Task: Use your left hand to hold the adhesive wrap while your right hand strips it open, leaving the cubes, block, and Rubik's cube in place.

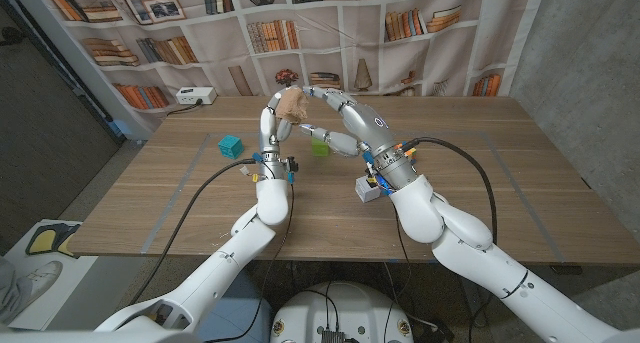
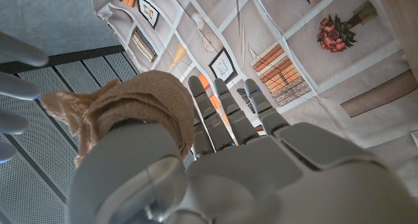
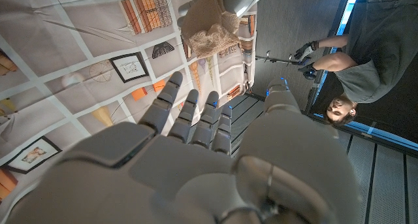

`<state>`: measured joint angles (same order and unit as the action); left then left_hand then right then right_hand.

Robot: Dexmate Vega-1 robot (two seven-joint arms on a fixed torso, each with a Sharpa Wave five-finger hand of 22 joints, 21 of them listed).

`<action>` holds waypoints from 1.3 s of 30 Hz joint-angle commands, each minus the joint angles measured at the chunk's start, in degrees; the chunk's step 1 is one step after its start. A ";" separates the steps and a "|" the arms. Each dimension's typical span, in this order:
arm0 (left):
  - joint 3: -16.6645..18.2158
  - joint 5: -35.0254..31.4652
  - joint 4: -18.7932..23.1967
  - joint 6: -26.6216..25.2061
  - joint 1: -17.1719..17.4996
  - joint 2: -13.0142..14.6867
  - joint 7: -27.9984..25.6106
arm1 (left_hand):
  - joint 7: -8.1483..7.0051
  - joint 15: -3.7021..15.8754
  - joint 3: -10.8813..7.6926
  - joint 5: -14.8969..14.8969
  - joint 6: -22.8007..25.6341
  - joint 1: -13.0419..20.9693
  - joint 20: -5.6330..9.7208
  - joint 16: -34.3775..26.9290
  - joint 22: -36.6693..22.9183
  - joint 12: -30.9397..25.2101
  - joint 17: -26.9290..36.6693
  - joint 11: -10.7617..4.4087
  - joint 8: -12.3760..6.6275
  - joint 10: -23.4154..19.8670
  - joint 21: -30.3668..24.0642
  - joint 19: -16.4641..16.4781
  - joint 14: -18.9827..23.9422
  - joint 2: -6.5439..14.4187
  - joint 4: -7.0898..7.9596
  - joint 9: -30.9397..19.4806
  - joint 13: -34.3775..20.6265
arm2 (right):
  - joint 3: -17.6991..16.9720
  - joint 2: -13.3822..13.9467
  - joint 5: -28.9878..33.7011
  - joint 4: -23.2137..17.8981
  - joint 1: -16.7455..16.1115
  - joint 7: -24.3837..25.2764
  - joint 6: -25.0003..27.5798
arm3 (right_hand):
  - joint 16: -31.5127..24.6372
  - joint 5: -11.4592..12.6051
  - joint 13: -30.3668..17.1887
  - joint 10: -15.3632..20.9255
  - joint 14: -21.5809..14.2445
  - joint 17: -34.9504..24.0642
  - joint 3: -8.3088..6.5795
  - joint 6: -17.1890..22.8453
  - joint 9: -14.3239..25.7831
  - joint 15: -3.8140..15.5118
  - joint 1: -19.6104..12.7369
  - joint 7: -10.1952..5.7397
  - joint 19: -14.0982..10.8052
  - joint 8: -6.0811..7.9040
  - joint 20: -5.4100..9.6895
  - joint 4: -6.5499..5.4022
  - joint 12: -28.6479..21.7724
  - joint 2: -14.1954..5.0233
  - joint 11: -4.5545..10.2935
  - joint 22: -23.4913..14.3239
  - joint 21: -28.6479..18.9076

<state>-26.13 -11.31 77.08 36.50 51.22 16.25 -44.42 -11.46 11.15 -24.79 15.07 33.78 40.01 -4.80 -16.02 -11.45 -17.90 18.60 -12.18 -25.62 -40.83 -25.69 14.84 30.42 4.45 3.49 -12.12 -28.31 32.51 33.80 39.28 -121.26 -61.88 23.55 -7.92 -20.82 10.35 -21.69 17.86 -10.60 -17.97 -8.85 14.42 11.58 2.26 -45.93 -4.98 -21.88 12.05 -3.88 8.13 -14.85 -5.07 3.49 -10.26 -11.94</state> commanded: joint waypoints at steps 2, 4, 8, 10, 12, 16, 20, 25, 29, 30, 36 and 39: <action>-0.25 -0.37 0.51 0.09 0.25 -0.04 0.49 | 0.15 0.63 -0.06 0.47 0.64 -0.54 -0.03 0.26 -0.19 0.21 0.10 -0.12 0.04 -0.66 -0.13 -0.11 0.32 0.09 0.21 -0.03 -0.08 | 2.74 -1.07 5.69 1.20 1.56 3.42 1.63 | -0.78 0.14 -0.28 0.79 -1.76 -0.12 0.32 0.84 0.26 5.40 -0.95 0.03 -1.48 0.52 0.42 0.28 -0.39 0.41 0.08 -0.19 -0.79; -0.29 -0.49 0.53 0.08 0.26 -0.03 0.51 | 0.14 0.64 -0.05 0.52 0.77 -0.56 -0.02 0.27 -0.18 0.22 0.08 -0.10 0.02 -0.71 -0.13 -0.10 0.31 0.07 0.23 -0.01 -0.09 | 3.09 -1.20 6.06 1.38 1.74 3.71 1.83 | -0.64 0.18 -0.35 0.25 -1.53 -0.05 0.15 1.03 0.29 4.75 -1.49 -0.13 -1.99 0.59 -0.03 0.47 -0.15 0.31 0.35 -0.19 -0.92; -0.33 -0.49 0.51 0.20 0.28 0.01 0.64 | 0.12 0.65 -0.02 0.62 0.75 -0.60 0.02 0.30 -0.18 0.26 0.03 -0.10 0.09 -0.79 -0.13 -0.10 0.32 0.02 0.26 0.02 -0.10 | 3.57 -1.41 6.38 1.80 2.11 4.21 2.09 | -0.77 0.17 -0.44 -1.07 -1.94 0.02 0.08 1.20 0.32 4.22 -1.90 -0.26 -2.65 0.64 -0.55 0.54 0.40 0.27 -0.18 -0.18 -1.07; -0.41 -0.54 0.16 0.47 0.20 -0.04 0.62 | 0.09 0.65 -0.01 0.65 0.76 -0.62 -0.01 0.31 -0.18 0.27 0.02 -0.11 0.11 -0.81 -0.13 -0.10 0.33 0.02 0.28 0.03 -0.11 | 3.83 -1.65 6.91 2.11 2.20 4.91 2.40 | -0.87 0.18 -0.47 -1.24 -2.14 0.01 -0.03 1.31 0.34 4.22 -2.13 -0.50 -2.93 0.67 -0.61 0.54 0.48 0.07 -0.34 -0.18 -1.13; -0.48 -0.47 -0.10 0.77 0.13 -0.03 0.77 | 0.19 0.75 -0.13 0.81 0.67 -0.66 -0.12 0.32 -0.18 0.32 0.00 -0.11 0.22 -0.86 -0.11 -0.16 0.33 0.41 0.45 0.05 -0.13 | 4.11 -1.93 7.46 2.52 2.34 5.93 2.52 | -1.01 0.23 -0.45 -0.81 -2.49 0.02 -0.44 1.69 0.37 4.15 -3.08 -0.44 -4.18 0.78 0.38 0.81 0.37 -0.33 -1.43 -0.18 -1.51; -0.49 -0.65 -0.20 0.88 0.11 -0.04 0.72 | 0.08 0.71 -0.21 0.98 0.31 -0.82 -0.10 0.33 -0.18 0.42 -0.01 -0.10 0.48 -0.88 -0.12 -0.16 0.30 0.83 0.73 0.08 -0.15 | 4.84 -2.23 9.47 3.33 2.72 8.14 2.85 | -2.06 0.09 -0.04 0.72 -4.71 -0.15 -1.25 3.20 0.44 5.57 -5.89 0.45 -8.33 1.16 4.37 1.26 0.21 -0.79 -2.07 -0.14 -2.62; -0.55 -0.91 -0.21 1.07 0.15 -0.05 0.66 | 0.04 0.64 -0.15 1.09 0.27 -0.93 -0.10 0.39 -0.18 0.50 -0.07 -0.12 0.61 -0.87 -0.13 -0.13 0.27 0.78 0.81 0.11 -0.18 | 5.43 -2.66 10.41 3.90 2.85 9.63 3.52 | -2.92 0.06 0.21 1.46 -6.40 -0.36 -1.75 4.20 0.46 6.29 -7.53 0.71 -10.19 1.42 5.67 1.49 0.17 -1.13 -2.09 -0.14 -3.11; -0.54 -0.89 -0.02 0.98 0.32 0.00 0.79 | 0.01 0.65 -0.08 1.23 0.30 -1.00 -0.08 0.44 -0.17 0.59 -0.15 -0.10 0.73 -0.89 -0.11 -0.17 0.24 0.65 0.85 0.16 -0.20 | 5.95 -3.02 11.26 4.40 3.01 10.44 4.90 | -2.93 0.07 0.37 1.73 -6.11 -0.50 -2.16 4.75 0.48 6.37 -8.77 0.76 -10.45 1.52 5.94 1.63 0.23 -1.43 -1.75 -0.14 -3.05; -0.51 -0.84 0.09 1.06 0.44 -0.01 0.82 | -0.07 0.63 -0.06 1.31 0.38 -1.03 -0.11 0.46 -0.16 0.65 -0.19 -0.13 0.77 -0.90 -0.10 -0.19 0.24 0.61 0.88 0.18 -0.21 | 6.52 -3.05 12.48 4.76 3.32 10.80 6.14 | -2.72 0.06 0.52 1.40 -5.51 -0.47 -2.27 4.90 0.49 6.22 -9.59 0.78 -10.53 1.49 5.77 1.68 0.50 -1.27 -1.87 -0.12 -2.95; -0.52 -0.83 0.09 1.13 0.45 0.03 0.89 | -0.12 0.64 -0.06 1.33 0.39 -1.03 -0.12 0.47 -0.16 0.66 -0.20 -0.13 0.78 -0.91 -0.11 -0.17 0.24 0.61 0.89 0.18 -0.22 | 6.71 -3.09 12.87 4.88 3.39 10.98 6.49 | -2.69 0.06 0.54 1.38 -5.44 -0.47 -2.28 4.91 0.49 6.28 -9.66 0.66 -10.44 1.48 5.83 1.65 0.53 -1.27 -1.76 -0.11 -2.89; -0.43 -0.68 0.48 0.89 0.70 0.09 1.14 | 0.22 0.67 -0.04 1.48 -0.01 -1.13 -0.13 0.48 -0.15 0.75 -0.27 -0.12 1.10 -0.95 -0.10 -0.20 0.31 0.68 1.01 0.23 -0.25 | 7.80 -3.28 14.88 5.87 3.94 12.63 8.01 | -1.47 -0.05 0.86 1.14 -2.72 -0.20 -2.01 5.37 0.51 6.01 -10.24 0.74 -9.85 1.46 5.81 1.40 0.87 -0.65 -0.94 -0.08 -2.39; -0.40 -0.81 0.58 0.85 0.78 0.12 1.12 | 0.17 0.66 -0.03 1.53 -0.03 -1.17 -0.18 0.50 -0.15 0.78 -0.30 -0.12 1.17 -0.96 -0.10 -0.20 0.29 0.70 1.05 0.25 -0.26 | 8.22 -3.21 15.47 6.07 4.23 12.77 8.72 | -0.98 -0.07 1.00 0.71 -1.73 -0.03 -1.92 5.28 0.51 5.81 -10.45 0.74 -9.40 1.34 5.83 1.24 1.13 -0.54 -1.37 -0.06 -2.09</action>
<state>-26.62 -12.10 77.14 37.44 51.69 16.24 -43.52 -11.37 11.20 -24.56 16.14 33.87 39.27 -4.80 -15.58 -11.47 -17.16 18.34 -12.18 -24.73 -41.25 -25.69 14.84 30.39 5.20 4.22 -11.70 -28.29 39.05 30.85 51.91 -116.47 -58.53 34.39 -1.70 -22.09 10.35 -20.72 18.91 -12.98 -18.07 -10.85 19.16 11.87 2.19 -55.66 -4.39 -31.74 13.38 1.97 9.80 -14.10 -5.75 2.29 -10.16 -14.29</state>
